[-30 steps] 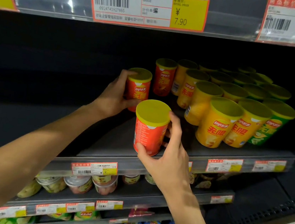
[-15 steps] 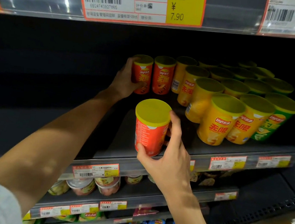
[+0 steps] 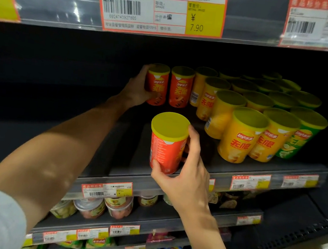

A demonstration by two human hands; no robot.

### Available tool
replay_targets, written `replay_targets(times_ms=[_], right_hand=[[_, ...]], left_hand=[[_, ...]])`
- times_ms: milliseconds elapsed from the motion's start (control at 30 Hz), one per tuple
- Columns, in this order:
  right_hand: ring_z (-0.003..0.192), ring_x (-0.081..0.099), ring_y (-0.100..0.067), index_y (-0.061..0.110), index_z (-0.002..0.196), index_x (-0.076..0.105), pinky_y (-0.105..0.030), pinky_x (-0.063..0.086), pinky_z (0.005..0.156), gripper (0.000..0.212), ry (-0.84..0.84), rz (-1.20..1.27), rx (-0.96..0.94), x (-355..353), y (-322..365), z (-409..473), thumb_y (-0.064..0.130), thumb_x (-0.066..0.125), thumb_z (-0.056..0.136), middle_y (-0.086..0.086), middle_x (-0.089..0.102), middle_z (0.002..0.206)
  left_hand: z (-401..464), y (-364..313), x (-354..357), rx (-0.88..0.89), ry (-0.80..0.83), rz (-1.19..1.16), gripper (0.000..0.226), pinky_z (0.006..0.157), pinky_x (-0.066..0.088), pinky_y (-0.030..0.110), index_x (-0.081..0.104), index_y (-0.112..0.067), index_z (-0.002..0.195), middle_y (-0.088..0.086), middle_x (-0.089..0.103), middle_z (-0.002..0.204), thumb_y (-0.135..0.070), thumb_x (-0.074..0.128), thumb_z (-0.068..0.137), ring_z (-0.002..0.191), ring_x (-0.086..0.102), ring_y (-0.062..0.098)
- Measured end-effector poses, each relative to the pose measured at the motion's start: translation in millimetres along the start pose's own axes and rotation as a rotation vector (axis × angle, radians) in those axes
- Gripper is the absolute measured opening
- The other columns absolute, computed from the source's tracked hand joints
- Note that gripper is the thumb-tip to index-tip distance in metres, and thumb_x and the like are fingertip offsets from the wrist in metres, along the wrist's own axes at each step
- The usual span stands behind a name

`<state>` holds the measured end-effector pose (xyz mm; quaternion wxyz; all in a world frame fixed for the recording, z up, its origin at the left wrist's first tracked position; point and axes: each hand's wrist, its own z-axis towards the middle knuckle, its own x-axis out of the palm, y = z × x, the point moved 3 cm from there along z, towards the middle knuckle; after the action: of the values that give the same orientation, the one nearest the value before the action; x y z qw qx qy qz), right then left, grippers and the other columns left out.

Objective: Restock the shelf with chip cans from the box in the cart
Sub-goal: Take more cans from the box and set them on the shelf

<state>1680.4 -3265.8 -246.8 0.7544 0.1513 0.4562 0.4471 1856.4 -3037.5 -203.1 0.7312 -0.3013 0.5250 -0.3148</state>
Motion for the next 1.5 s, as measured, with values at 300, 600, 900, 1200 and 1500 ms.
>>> replay_targets(times_ms=[300,600,900,1200,1500], right_hand=[[0.116,0.060,-0.021,0.042,0.147,0.006,-0.041,0.057,0.085,0.104,0.020,0.016,0.014,-2,-1,0,0.044,0.080,0.074,-0.001,0.052,0.138],[0.114,0.062,-0.019,0.048,0.145,0.006,-0.043,0.058,0.084,0.105,0.014,0.042,0.027,-2,-3,1,0.043,0.082,0.073,0.000,0.054,0.136],[0.117,0.061,-0.020,0.057,0.141,0.011,-0.046,0.057,0.089,0.103,0.068,0.149,0.091,-4,-6,6,0.042,0.085,0.072,0.004,0.050,0.143],[0.111,0.063,-0.024,0.040,0.140,0.016,-0.046,0.056,0.088,0.096,0.109,0.100,0.157,3,-13,58,0.034,0.085,0.074,-0.001,0.055,0.133],[0.116,0.061,-0.034,0.025,0.151,0.018,-0.041,0.051,0.091,0.096,0.030,0.038,0.179,18,-30,99,0.032,0.082,0.079,-0.010,0.055,0.137]], left_hand=[[-15,-12,-24,0.050,0.124,0.260,0.103,0.111,0.023,0.027,0.000,-0.034,0.156,0.002,0.023,0.161,-0.031,0.075,0.085,0.144,0.028,0.022],[-169,-46,-26,0.134,0.467,0.547,0.056,0.102,0.044,0.029,0.046,-0.040,0.133,-0.014,0.051,0.135,-0.070,0.043,0.086,0.120,0.053,0.006],[-232,-26,1,0.220,0.426,0.704,0.071,0.115,0.019,0.028,0.031,-0.035,0.146,-0.006,0.028,0.158,-0.075,0.032,0.086,0.144,0.030,0.017],[-232,-28,2,0.179,0.416,0.711,0.074,0.114,0.014,0.026,0.035,-0.036,0.145,-0.006,0.028,0.158,-0.071,0.036,0.081,0.145,0.029,0.017],[-232,-32,1,0.179,0.394,0.665,0.072,0.116,0.006,0.024,0.029,-0.036,0.150,-0.009,0.016,0.162,-0.061,0.056,0.087,0.148,0.018,0.016]])
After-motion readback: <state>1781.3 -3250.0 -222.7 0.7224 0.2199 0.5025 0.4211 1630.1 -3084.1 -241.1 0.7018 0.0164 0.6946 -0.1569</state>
